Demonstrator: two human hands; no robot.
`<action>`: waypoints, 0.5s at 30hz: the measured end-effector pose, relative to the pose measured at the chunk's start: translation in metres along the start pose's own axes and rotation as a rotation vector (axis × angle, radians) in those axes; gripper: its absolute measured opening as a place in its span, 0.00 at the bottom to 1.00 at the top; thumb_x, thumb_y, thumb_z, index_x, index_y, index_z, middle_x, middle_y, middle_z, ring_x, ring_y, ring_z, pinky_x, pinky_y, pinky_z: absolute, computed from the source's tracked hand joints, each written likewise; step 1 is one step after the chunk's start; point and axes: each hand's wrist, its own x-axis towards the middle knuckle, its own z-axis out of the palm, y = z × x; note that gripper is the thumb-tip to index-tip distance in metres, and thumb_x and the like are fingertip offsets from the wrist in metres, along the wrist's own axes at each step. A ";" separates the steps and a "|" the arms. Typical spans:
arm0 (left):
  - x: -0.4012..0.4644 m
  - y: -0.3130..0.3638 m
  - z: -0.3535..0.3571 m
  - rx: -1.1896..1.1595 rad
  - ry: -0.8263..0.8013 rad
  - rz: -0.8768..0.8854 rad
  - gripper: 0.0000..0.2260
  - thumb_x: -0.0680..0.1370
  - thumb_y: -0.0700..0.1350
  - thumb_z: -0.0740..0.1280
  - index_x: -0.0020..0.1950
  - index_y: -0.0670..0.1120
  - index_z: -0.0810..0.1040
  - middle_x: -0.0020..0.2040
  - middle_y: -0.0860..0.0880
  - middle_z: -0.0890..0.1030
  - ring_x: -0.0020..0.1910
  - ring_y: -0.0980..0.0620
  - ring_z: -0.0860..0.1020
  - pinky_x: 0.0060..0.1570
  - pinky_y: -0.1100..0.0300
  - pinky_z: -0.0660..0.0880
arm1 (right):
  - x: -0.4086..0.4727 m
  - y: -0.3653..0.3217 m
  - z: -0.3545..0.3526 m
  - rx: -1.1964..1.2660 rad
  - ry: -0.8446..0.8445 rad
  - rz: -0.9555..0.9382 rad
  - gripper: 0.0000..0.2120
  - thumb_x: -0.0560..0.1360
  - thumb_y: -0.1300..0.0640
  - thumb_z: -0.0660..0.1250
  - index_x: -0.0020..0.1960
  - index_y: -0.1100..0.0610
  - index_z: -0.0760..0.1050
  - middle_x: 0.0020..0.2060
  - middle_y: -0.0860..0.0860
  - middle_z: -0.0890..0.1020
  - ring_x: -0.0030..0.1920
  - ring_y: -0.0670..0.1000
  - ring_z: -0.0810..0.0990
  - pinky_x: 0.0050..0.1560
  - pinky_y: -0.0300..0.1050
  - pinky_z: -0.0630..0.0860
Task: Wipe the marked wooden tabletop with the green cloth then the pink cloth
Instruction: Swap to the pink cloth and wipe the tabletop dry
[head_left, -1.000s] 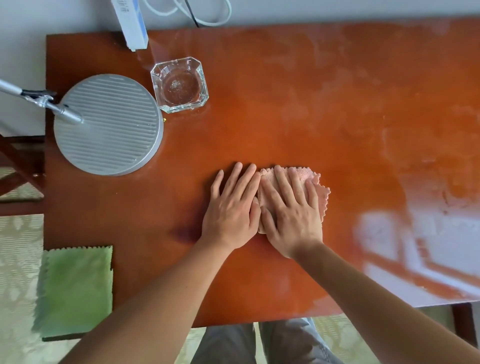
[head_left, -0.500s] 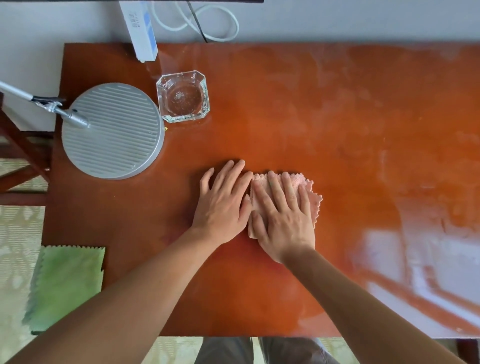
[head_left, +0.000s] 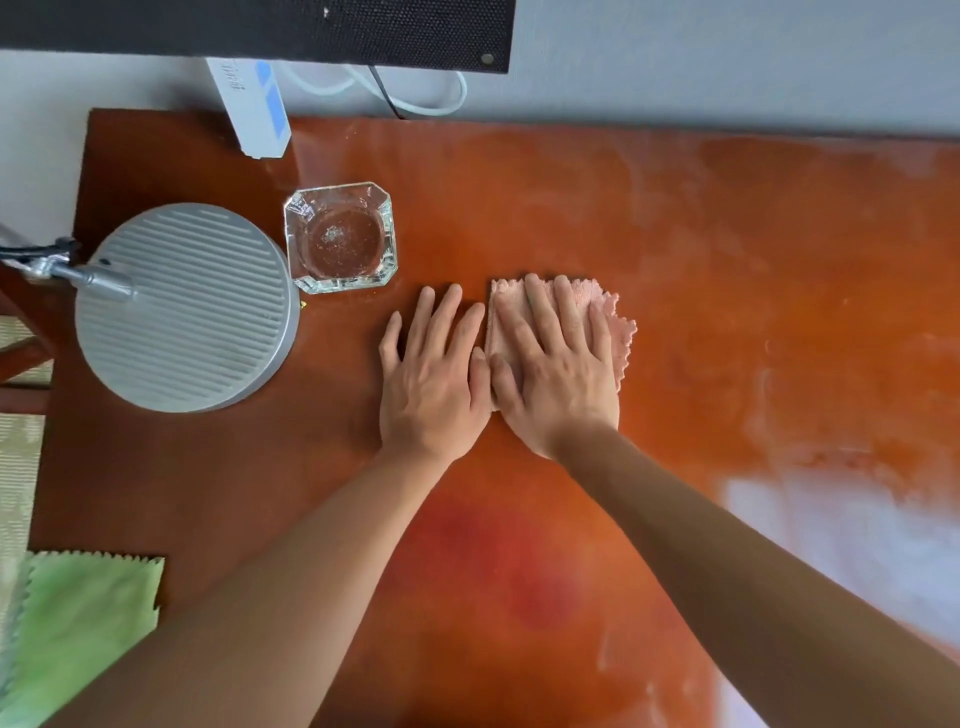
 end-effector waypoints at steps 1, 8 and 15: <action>0.000 -0.001 0.000 0.007 0.008 0.007 0.21 0.82 0.47 0.55 0.74 0.47 0.72 0.79 0.46 0.68 0.80 0.44 0.62 0.77 0.41 0.55 | 0.007 0.001 -0.002 0.000 -0.004 -0.006 0.30 0.83 0.39 0.45 0.83 0.47 0.53 0.83 0.52 0.54 0.83 0.56 0.46 0.80 0.59 0.42; 0.002 -0.001 0.000 0.023 0.021 -0.011 0.23 0.82 0.49 0.55 0.75 0.45 0.72 0.79 0.47 0.68 0.80 0.46 0.61 0.78 0.42 0.55 | 0.073 0.004 -0.012 -0.028 -0.002 -0.017 0.30 0.83 0.41 0.45 0.83 0.48 0.52 0.83 0.52 0.53 0.82 0.57 0.45 0.79 0.60 0.40; 0.000 0.001 0.000 0.042 0.047 -0.007 0.22 0.81 0.50 0.58 0.73 0.44 0.74 0.77 0.46 0.70 0.79 0.45 0.63 0.77 0.41 0.57 | 0.139 -0.004 -0.020 -0.034 -0.006 -0.037 0.32 0.82 0.41 0.43 0.83 0.48 0.51 0.83 0.52 0.53 0.82 0.57 0.45 0.80 0.61 0.41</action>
